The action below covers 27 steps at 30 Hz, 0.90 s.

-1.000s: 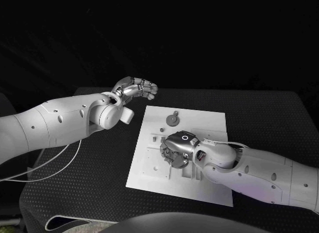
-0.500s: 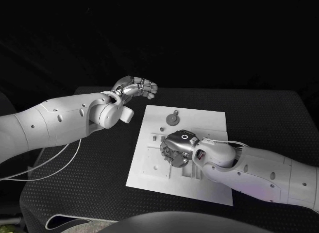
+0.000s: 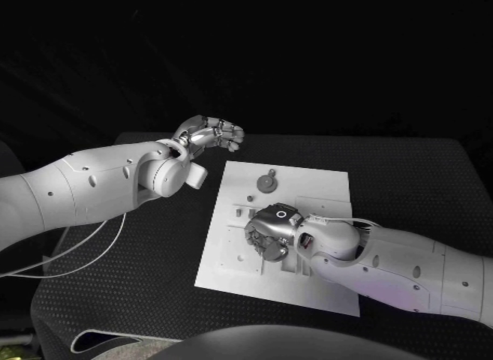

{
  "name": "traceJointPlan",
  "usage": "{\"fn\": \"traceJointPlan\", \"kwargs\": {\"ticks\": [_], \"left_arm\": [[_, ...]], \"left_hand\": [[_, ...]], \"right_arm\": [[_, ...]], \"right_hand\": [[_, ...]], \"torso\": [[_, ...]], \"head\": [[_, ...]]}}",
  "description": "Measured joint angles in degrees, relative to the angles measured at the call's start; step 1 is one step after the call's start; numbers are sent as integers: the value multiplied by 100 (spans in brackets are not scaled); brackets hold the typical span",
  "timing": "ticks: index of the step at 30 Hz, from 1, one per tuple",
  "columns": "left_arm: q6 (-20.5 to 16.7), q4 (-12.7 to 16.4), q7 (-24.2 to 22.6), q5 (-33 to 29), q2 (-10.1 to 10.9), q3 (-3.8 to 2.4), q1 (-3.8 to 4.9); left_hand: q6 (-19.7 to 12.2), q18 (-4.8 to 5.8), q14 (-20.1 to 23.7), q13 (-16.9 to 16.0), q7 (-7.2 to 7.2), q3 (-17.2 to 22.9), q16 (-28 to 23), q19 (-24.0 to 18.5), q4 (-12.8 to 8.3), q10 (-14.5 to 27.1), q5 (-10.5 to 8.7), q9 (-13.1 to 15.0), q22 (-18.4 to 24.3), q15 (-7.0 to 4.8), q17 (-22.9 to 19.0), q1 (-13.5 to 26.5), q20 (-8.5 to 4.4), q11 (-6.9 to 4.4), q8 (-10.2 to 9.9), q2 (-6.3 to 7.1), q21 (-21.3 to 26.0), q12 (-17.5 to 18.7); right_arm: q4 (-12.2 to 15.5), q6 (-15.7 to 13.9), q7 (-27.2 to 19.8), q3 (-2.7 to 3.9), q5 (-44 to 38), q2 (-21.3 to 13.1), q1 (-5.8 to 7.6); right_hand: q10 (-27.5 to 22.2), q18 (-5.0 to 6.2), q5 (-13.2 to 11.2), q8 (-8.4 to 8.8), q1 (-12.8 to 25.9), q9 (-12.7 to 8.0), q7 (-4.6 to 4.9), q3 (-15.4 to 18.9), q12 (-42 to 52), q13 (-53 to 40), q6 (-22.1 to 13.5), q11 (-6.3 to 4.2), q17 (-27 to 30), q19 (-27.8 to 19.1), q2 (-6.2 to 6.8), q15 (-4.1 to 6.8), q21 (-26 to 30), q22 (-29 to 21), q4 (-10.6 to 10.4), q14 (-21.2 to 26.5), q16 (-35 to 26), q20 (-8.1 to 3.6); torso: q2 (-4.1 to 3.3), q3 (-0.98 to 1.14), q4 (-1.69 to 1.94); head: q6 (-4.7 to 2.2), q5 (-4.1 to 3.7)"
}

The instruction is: Assemble the parts on the task board

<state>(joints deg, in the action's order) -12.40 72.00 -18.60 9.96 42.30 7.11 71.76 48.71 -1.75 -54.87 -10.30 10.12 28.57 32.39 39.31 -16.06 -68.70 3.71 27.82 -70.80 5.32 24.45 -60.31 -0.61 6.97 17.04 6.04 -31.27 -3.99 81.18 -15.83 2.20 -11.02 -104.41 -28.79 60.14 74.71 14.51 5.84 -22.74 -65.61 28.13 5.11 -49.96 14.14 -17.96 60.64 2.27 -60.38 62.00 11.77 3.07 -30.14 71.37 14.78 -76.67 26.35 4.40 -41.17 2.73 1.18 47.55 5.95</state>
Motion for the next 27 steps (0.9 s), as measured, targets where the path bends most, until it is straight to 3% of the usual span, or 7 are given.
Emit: {"fn": "traceJointPlan", "kwargs": {"ticks": [6,10,17,18,21,25,27], "left_arm": [[0,3,0,0,1,0,4],[0,3,1,-1,4,0,6],[2,3,5,-1,9,0,7],[2,3,5,-1,9,0,7],[3,2,6,-1,14,0,7],[4,1,8,-1,20,0,8],[4,-1,9,-1,23,0,8]], "left_hand": [[-20,0,0,5,21,-15,-23,0,15,0,0,0,-7,0,16,0,0,0,0,0,22,0],[-20,0,0,5,20,-15,-23,0,15,0,0,0,-6,0,17,0,0,0,0,0,22,0],[-20,0,0,5,20,-15,-23,0,15,0,0,-7,-13,0,23,0,0,0,0,0,22,0],[-20,0,0,9,21,-15,-23,0,15,0,0,-7,-13,0,28,0,0,0,0,0,22,0],[-20,0,0,11,20,-15,-45,0,15,0,0,-7,-13,0,30,0,0,0,0,0,22,0],[-34,0,0,11,7,-15,-45,0,15,0,0,-7,-12,0,36,0,0,0,0,0,22,0],[-60,0,0,11,20,-15,-45,0,15,0,0,-7,-12,0,36,0,0,0,0,0,22,0]], "right_arm": [[-21,5,12,-7,0,15,1],[-24,-6,15,-9,26,14,0],[-4,-47,0,-15,134,-29,-2],[6,-55,-5,-17,149,-38,-3],[27,-89,-16,-23,196,-68,-5],[61,-164,-32,-29,244,-107,-5],[77,-199,-36,-37,261,-132,2]], "right_hand": [[0,0,23,-1,25,11,2,16,-41,-20,-4,0,8,-11,-25,-1,0,0,16,0,0,11],[-77,2,23,64,25,22,63,16,-129,-46,-84,77,35,-103,-25,-40,47,-1,16,110,0,61],[-459,15,62,352,218,-75,251,81,-328,-40,-522,190,127,-409,239,-206,246,-21,-114,402,-145,177],[-485,15,106,415,223,-104,322,146,-361,-41,-649,172,161,-456,273,-251,266,-20,-122,479,-184,207],[-579,17,127,518,247,-164,396,294,-361,-41,-830,143,227,-556,355,-331,298,13,-112,621,-222,266],[-937,14,127,597,232,-237,494,403,-733,-30,-1027,361,286,-676,415,-421,321,79,-103,772,-253,305],[-962,14,127,596,211,-249,501,403,-776,153,-1035,368,290,-676,436,-422,321,83,-103,773,-253,305]], "torso": [[0,-1,0],[0,0,1],[1,-1,0],[1,-1,0],[2,-1,-1],[2,-1,-2],[2,2,-2]], "head": [[4,-5],[4,-7],[4,-9],[4,-9],[4,-9],[2,-15],[-3,-18]]}}
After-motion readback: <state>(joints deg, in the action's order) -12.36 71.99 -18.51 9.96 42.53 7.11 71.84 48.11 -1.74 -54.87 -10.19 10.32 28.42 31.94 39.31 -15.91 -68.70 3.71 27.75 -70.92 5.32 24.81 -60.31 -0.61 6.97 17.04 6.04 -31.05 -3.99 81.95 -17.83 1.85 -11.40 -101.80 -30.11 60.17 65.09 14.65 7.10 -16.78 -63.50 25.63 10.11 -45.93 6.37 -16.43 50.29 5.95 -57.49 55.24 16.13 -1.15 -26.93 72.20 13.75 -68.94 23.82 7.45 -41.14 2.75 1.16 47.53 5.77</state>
